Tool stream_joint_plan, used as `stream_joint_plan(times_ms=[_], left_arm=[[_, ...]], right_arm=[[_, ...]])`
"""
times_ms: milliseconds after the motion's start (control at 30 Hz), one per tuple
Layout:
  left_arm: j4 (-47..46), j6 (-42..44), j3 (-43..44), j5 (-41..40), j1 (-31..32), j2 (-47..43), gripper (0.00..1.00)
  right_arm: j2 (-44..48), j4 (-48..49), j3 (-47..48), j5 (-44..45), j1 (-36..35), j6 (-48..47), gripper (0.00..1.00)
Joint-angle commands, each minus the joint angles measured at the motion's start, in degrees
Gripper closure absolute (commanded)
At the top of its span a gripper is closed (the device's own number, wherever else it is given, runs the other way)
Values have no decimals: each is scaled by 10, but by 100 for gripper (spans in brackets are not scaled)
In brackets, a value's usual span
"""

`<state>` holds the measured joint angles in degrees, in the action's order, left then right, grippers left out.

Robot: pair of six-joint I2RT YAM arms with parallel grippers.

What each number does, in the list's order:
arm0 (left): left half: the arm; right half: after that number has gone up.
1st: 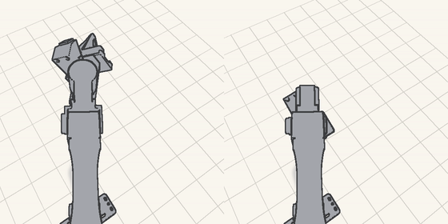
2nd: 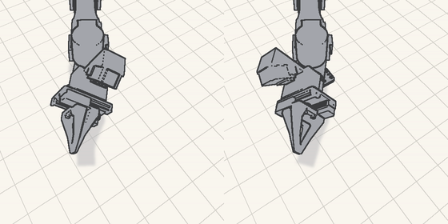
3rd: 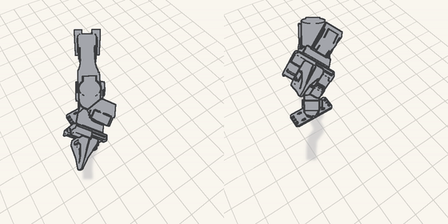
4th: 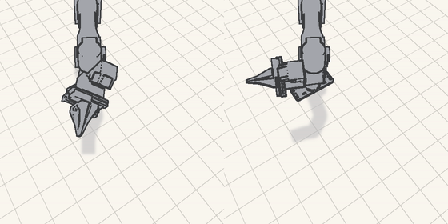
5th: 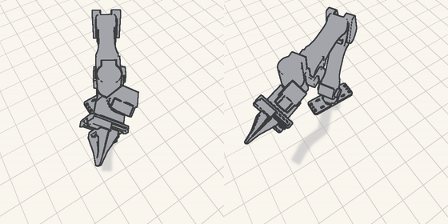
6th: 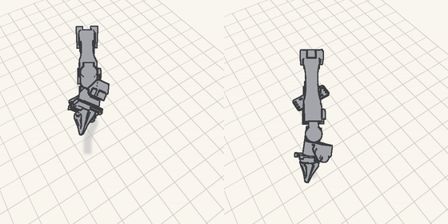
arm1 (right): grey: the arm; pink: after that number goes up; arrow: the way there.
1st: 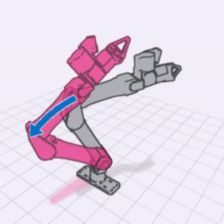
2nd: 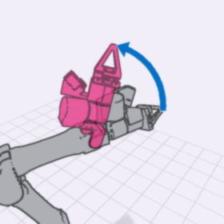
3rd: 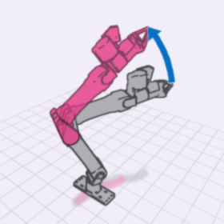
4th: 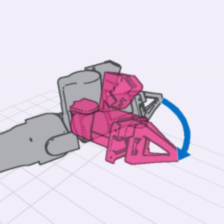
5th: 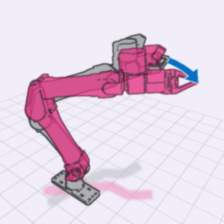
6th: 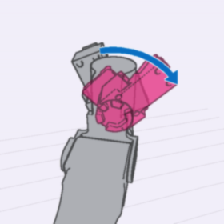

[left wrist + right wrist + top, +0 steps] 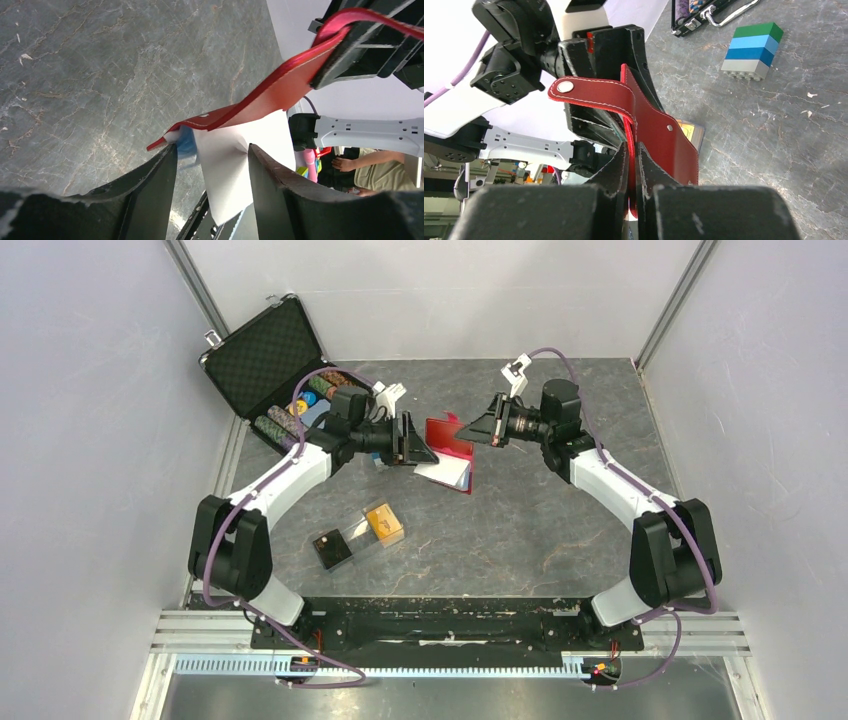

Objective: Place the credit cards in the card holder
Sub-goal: Open the card holder.

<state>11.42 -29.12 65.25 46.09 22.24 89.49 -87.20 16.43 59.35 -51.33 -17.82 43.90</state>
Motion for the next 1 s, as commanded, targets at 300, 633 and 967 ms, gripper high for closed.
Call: stream_joint_plan(times_ms=[300,633,967], left_arm=[[98,83,72,-17,29,-8,46],[70,51,100,-1,28,-19,36],[117,59,134,-26,29,-13,37]], right_arm=[[-10,-25,18,8,0,-33,100],[-11,-36,7,-4,0,-46,100],[-7,-51,-7,-7,0,-48,100]])
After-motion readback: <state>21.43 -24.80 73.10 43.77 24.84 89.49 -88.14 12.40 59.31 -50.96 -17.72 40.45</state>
